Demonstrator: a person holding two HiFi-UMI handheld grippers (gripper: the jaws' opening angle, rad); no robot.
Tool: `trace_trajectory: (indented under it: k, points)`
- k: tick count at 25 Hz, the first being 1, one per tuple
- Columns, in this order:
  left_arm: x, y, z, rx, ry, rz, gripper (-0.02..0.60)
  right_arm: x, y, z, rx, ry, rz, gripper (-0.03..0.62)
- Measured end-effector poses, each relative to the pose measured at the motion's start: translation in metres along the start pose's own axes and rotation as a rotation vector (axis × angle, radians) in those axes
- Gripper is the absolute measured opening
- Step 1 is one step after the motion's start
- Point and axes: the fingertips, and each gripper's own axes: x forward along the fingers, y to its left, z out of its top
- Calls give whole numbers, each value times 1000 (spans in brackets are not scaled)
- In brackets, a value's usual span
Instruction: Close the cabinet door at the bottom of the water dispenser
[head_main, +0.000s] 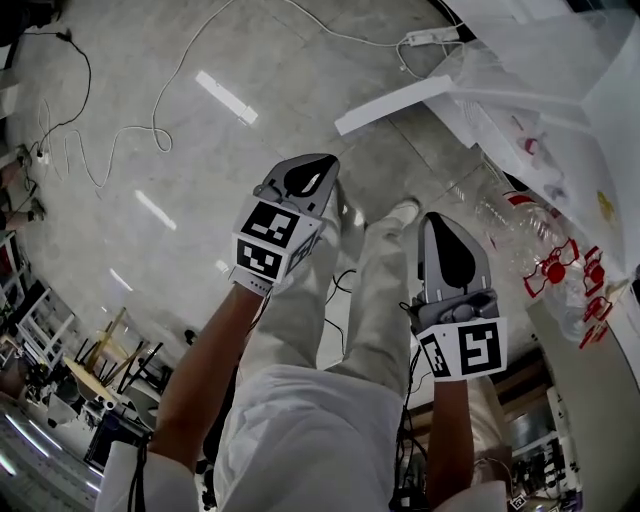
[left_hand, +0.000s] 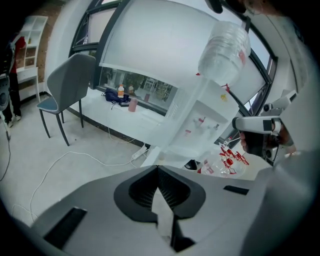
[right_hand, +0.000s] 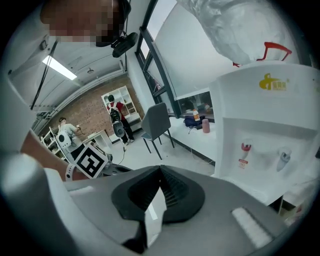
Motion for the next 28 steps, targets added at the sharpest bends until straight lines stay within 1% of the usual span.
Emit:
trace_trajectory:
  k: [8,14,16,19,23,28]
  points:
    - [55,20,-19,28,42,-22,9,26,-20,-20,-7,35,24,10]
    - [85,37,-31,17,62,-18,48,40,-31,-32,6,49,22,11]
    - [95,41,-39,29,79,-24,58,43,-35,-38,10,55,21,11]
    - [110,48,-52,68,115,-30,77,47,-39,-47,15,64,19,11]
    - [125,61,-63,93,147,-30,81,52,-40,-56,22,73,18,11]
    - [140,80,-78,88,187,-26,87,57,-39,-64,30,77,17,11]
